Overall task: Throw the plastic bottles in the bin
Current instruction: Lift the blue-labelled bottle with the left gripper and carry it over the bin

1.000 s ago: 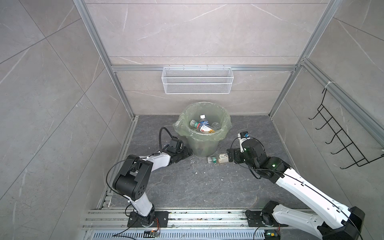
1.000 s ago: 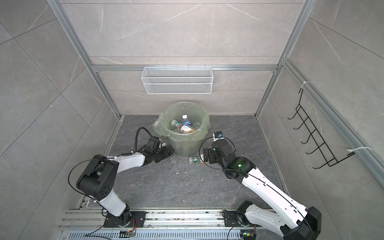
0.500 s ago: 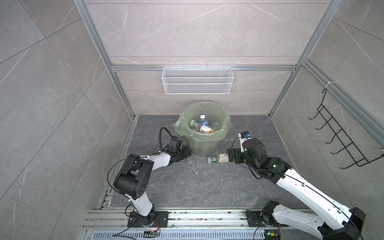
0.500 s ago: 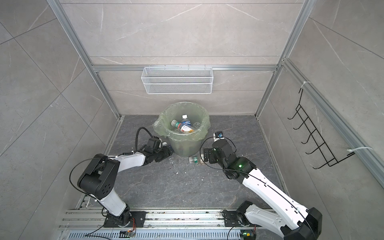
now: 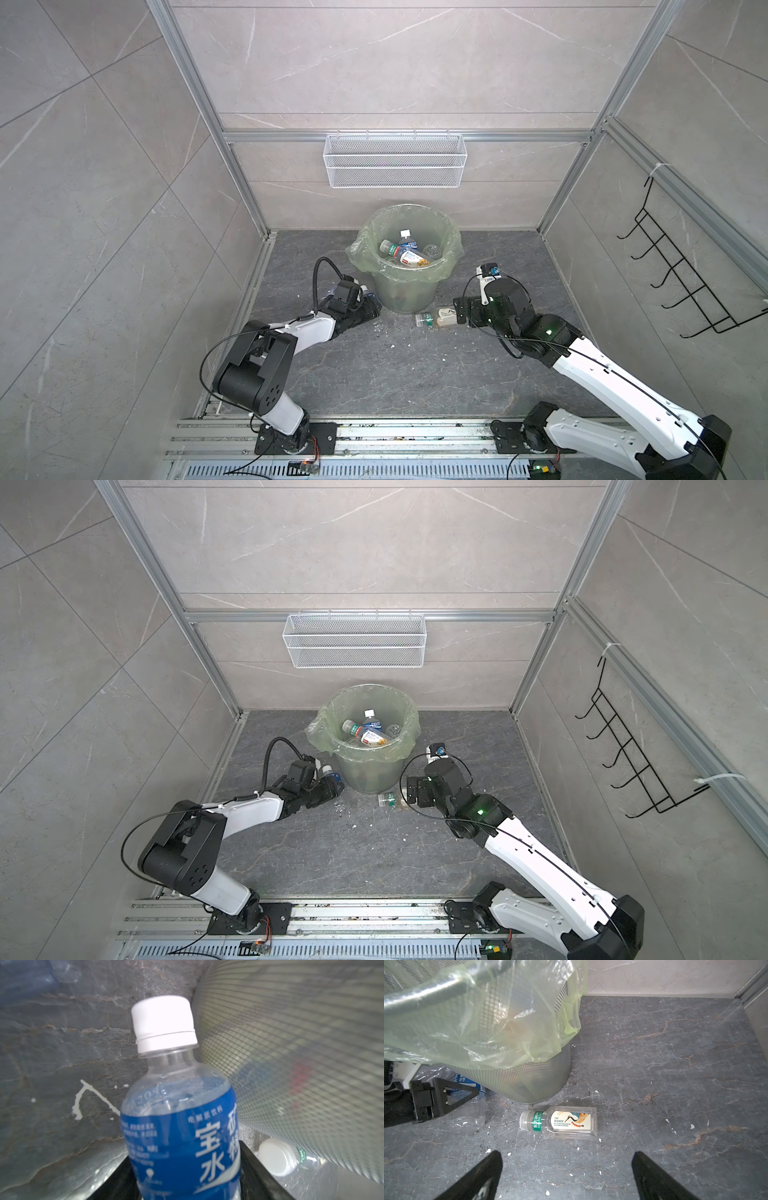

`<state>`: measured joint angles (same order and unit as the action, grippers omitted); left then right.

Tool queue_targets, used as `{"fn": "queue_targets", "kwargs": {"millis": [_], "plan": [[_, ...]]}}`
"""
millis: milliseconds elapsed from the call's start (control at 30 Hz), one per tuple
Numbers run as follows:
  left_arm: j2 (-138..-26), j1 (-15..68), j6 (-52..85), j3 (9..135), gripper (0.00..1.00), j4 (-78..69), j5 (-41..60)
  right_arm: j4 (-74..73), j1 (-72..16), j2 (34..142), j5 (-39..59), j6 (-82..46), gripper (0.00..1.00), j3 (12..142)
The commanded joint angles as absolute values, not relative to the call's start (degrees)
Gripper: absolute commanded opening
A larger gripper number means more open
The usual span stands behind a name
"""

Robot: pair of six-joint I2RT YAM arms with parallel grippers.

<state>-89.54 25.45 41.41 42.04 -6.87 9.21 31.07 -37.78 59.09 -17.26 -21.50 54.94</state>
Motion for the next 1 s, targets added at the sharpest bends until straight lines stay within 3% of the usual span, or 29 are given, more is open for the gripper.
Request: {"fn": "queue_targets", "kwargs": {"millis": [0,267,967], "plan": [[-84.6,25.4,37.2,40.4,0.59,-7.4,8.9,30.3,-37.5,58.8,-16.7,-23.2,0.98,53.9],[-73.9,26.0,32.2,33.8,0.60,-5.8,6.8,29.1,-37.6,60.0,-15.6,-23.4,0.98,53.5],[-33.2,33.2,21.8,19.6,0.65,1.4,-3.3,27.4,-37.5,61.1,-13.9,-23.6,0.97,53.5]]}}
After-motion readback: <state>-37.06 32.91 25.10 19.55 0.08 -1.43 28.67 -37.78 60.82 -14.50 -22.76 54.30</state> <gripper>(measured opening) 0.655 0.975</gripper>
